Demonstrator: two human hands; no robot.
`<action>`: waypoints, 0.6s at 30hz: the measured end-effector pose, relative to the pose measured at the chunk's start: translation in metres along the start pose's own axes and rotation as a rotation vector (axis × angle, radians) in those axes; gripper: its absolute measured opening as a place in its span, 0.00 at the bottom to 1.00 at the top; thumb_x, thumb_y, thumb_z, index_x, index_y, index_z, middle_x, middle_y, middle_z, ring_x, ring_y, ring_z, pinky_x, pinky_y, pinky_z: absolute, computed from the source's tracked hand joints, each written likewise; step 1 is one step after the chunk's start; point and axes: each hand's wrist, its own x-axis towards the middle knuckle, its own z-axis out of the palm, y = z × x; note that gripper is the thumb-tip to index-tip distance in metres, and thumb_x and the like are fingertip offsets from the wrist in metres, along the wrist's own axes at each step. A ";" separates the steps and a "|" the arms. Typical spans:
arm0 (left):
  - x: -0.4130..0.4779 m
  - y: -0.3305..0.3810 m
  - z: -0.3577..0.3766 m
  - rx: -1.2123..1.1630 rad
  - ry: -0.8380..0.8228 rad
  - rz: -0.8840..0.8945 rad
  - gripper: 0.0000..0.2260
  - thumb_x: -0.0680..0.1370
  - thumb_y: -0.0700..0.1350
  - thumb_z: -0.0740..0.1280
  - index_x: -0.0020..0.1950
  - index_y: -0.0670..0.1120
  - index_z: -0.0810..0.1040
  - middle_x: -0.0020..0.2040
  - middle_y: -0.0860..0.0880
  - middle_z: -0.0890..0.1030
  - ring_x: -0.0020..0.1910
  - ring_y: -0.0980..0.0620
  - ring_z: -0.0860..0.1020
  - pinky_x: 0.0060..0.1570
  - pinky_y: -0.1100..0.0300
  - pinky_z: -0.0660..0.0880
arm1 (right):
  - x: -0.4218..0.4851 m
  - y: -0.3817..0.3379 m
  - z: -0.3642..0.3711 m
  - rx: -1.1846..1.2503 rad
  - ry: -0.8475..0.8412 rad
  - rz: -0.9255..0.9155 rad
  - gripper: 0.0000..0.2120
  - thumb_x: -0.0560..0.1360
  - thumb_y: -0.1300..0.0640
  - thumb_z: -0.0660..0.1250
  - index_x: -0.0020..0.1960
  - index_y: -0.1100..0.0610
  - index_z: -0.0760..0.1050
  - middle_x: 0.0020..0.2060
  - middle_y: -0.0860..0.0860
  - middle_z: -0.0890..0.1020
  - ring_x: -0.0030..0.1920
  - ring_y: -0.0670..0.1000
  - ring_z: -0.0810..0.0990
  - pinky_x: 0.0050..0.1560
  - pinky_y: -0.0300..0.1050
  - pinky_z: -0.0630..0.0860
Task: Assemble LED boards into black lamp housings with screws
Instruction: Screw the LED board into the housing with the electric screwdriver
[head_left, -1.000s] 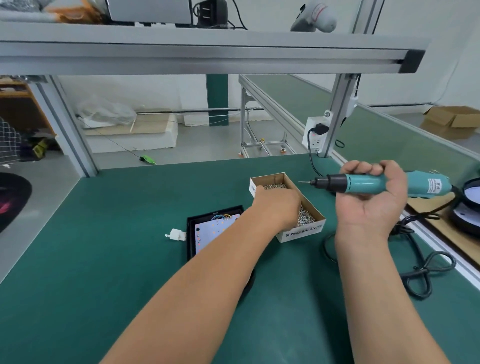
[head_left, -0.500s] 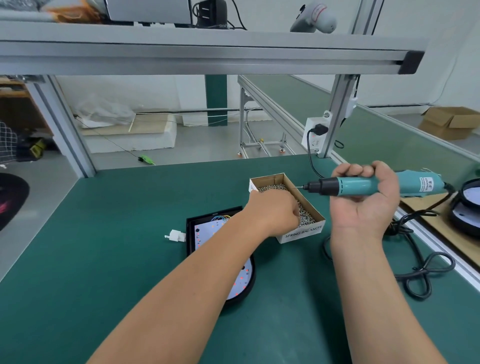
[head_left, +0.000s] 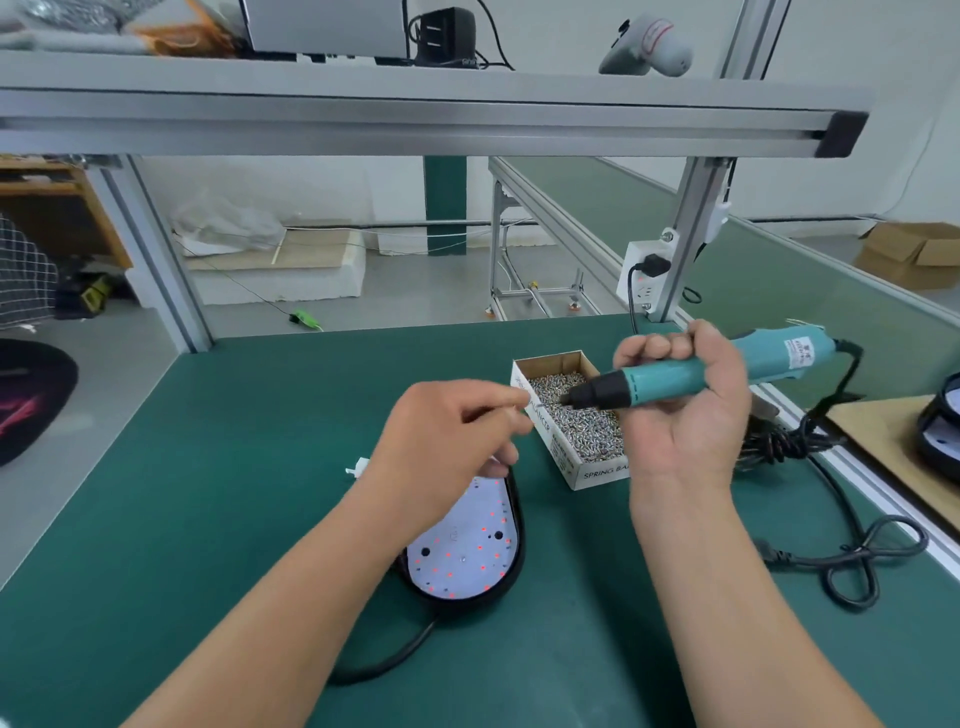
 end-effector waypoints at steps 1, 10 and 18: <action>-0.009 -0.004 -0.007 -0.105 0.006 -0.035 0.10 0.80 0.37 0.71 0.51 0.50 0.89 0.41 0.50 0.88 0.39 0.53 0.86 0.39 0.60 0.83 | -0.005 0.008 0.003 -0.026 -0.023 0.026 0.05 0.79 0.64 0.69 0.46 0.57 0.75 0.35 0.50 0.72 0.36 0.51 0.74 0.51 0.49 0.78; -0.044 -0.039 -0.028 -0.061 0.105 -0.029 0.09 0.76 0.39 0.78 0.42 0.54 0.88 0.40 0.50 0.87 0.37 0.55 0.81 0.36 0.61 0.80 | -0.046 0.043 0.015 -0.129 -0.225 0.163 0.03 0.81 0.61 0.65 0.49 0.55 0.76 0.35 0.49 0.71 0.37 0.51 0.73 0.52 0.49 0.78; -0.046 -0.051 -0.022 -0.022 0.163 -0.059 0.04 0.75 0.50 0.77 0.47 0.60 0.87 0.37 0.52 0.86 0.37 0.50 0.83 0.40 0.49 0.84 | -0.047 0.039 0.018 -0.124 -0.214 0.134 0.03 0.81 0.61 0.65 0.49 0.55 0.75 0.35 0.49 0.71 0.37 0.51 0.72 0.52 0.49 0.78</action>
